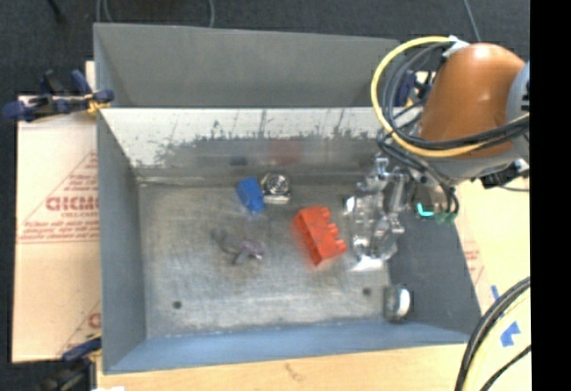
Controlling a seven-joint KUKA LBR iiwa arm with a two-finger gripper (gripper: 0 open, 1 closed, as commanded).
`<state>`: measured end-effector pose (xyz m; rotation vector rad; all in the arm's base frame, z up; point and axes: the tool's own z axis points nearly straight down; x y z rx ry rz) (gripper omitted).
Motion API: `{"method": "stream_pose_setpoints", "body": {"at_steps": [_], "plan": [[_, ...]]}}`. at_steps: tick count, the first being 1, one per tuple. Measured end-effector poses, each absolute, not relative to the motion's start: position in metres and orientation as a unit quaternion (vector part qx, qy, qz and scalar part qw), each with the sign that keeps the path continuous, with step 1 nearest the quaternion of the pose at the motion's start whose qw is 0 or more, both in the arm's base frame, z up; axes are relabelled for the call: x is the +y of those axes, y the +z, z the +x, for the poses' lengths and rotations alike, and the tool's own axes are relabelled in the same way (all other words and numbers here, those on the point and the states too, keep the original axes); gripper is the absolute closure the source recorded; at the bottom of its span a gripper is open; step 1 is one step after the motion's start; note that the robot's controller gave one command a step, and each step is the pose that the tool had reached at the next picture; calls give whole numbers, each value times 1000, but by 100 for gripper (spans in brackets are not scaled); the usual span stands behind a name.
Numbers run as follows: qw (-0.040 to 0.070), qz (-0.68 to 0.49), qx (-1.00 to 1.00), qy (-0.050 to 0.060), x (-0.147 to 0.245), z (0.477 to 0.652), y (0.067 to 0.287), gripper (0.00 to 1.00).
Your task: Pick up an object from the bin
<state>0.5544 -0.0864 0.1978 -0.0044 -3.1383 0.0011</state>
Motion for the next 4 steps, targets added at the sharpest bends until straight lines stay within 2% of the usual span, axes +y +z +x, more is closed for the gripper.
{"method": "stream_pose_setpoints", "body": {"at_steps": [1, 2, 3, 4], "plan": [[3, -103, -995, 0, -79, 590, 90, 0], [-7, -193, -981, -1, -28, 645, 82, 0], [-1, -14, -1000, 1, -55, 595, 80, 0], [-3, -13, -1000, -2, -52, 596, 81, 100]]}}
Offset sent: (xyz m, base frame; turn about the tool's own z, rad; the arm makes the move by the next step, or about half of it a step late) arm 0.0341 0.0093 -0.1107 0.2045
